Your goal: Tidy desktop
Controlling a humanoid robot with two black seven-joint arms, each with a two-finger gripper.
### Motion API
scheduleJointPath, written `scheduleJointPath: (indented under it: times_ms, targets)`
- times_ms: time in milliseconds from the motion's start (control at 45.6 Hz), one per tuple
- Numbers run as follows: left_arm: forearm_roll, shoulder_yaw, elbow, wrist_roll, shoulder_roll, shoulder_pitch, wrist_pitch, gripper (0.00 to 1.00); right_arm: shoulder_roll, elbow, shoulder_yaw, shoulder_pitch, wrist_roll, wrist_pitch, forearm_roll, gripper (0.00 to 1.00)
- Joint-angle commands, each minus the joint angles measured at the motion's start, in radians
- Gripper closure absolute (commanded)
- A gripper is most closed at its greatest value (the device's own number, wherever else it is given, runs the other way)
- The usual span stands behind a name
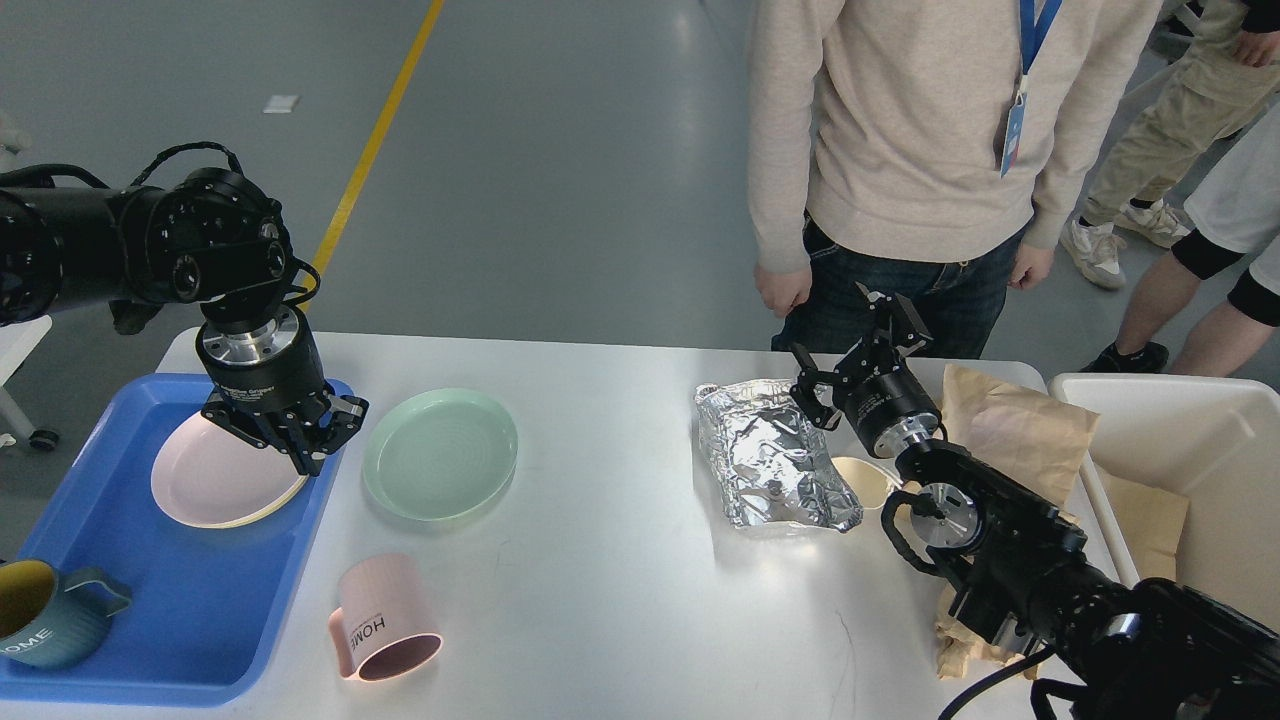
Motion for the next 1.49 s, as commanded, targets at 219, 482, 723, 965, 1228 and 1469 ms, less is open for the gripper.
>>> scheduleJointPath:
  times_ms: [219,482,723,965,1228,1469]
  targets:
    - [0.001,-0.001,-0.001,-0.008,-0.007,0.026,0.0,0.97,0.0,0.001,0.0,0.0,0.0,0.0,0.0,0.0]
    - [0.0,-0.004,-0.004,-0.015,-0.013,0.032,0.0,0.3,0.0,-0.001,0.0,0.0,0.0,0.0,0.0,0.0]
    - [0.001,0.008,-0.047,-0.011,-0.002,0.029,0.0,0.04,0.0,0.001,0.0,0.0,0.0,0.0,0.0,0.0]
    - [0.0,0.049,-0.15,-0.014,0.042,-0.017,0.0,0.04,0.0,0.001,0.0,0.0,0.0,0.0,0.0,0.0]
    - [0.0,0.167,-0.294,-0.015,0.114,-0.179,0.0,0.04,0.0,-0.001,0.0,0.0,0.0,0.0,0.0,0.0]
    - [0.001,0.252,-0.339,-0.015,0.124,-0.275,0.0,0.04,0.0,0.001,0.0,0.0,0.0,0.0,0.0,0.0]
